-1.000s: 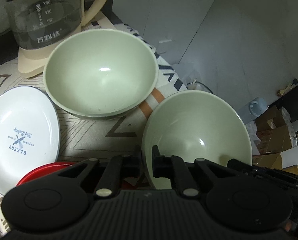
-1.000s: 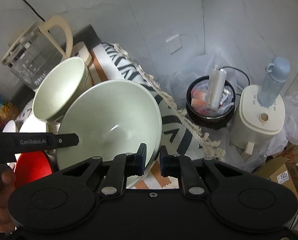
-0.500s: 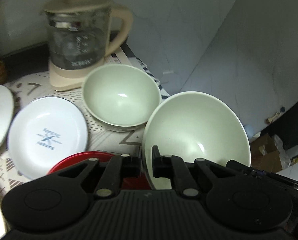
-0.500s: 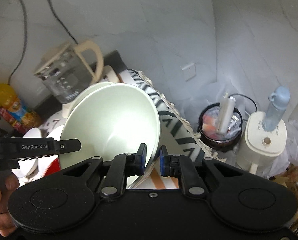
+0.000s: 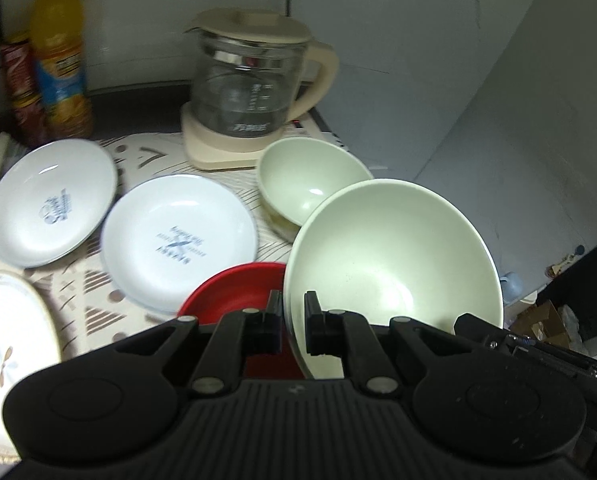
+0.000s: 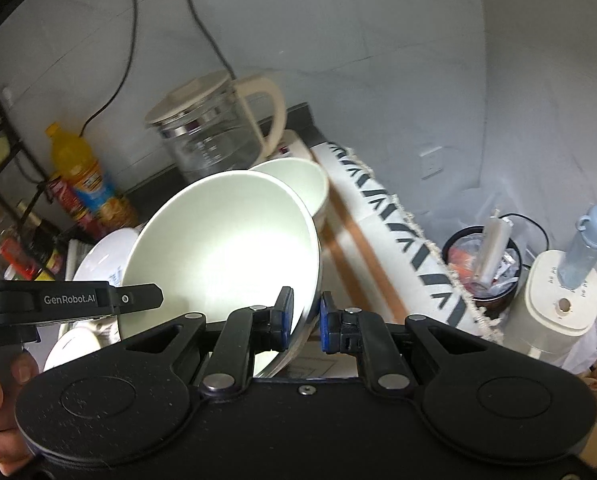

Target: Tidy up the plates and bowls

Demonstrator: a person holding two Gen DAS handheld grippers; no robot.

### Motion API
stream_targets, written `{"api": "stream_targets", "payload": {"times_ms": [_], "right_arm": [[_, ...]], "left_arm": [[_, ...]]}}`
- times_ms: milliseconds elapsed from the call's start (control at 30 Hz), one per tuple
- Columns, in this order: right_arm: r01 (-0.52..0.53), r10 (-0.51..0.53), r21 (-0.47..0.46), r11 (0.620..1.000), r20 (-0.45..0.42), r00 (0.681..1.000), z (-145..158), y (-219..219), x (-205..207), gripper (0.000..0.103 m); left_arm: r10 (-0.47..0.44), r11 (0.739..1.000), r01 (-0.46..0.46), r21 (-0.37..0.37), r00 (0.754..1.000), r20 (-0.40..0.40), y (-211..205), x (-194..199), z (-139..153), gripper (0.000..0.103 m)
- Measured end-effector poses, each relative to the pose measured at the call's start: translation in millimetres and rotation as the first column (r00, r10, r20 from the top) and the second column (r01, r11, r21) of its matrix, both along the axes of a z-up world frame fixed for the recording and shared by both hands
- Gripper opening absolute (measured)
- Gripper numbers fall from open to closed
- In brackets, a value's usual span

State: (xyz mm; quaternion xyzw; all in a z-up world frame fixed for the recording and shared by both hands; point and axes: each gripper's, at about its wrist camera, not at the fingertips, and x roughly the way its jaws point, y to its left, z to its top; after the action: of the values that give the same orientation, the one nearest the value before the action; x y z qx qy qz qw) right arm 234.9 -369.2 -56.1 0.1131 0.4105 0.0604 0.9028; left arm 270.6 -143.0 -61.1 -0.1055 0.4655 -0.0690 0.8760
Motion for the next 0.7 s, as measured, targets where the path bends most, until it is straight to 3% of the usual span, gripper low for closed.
{"api": "stream_targets", "payload": {"times_ms": [700], "right_arm": [[-0.119, 0.116, -0.029, 0.993, -0.087, 0.990, -26.4, 43.8, -7.0, 0.014]], "left_arm": [[0.105, 0.994, -0.105, 0.010, 0.988, -0.112, 36.1, -25.7, -35.8, 0.009]]}}
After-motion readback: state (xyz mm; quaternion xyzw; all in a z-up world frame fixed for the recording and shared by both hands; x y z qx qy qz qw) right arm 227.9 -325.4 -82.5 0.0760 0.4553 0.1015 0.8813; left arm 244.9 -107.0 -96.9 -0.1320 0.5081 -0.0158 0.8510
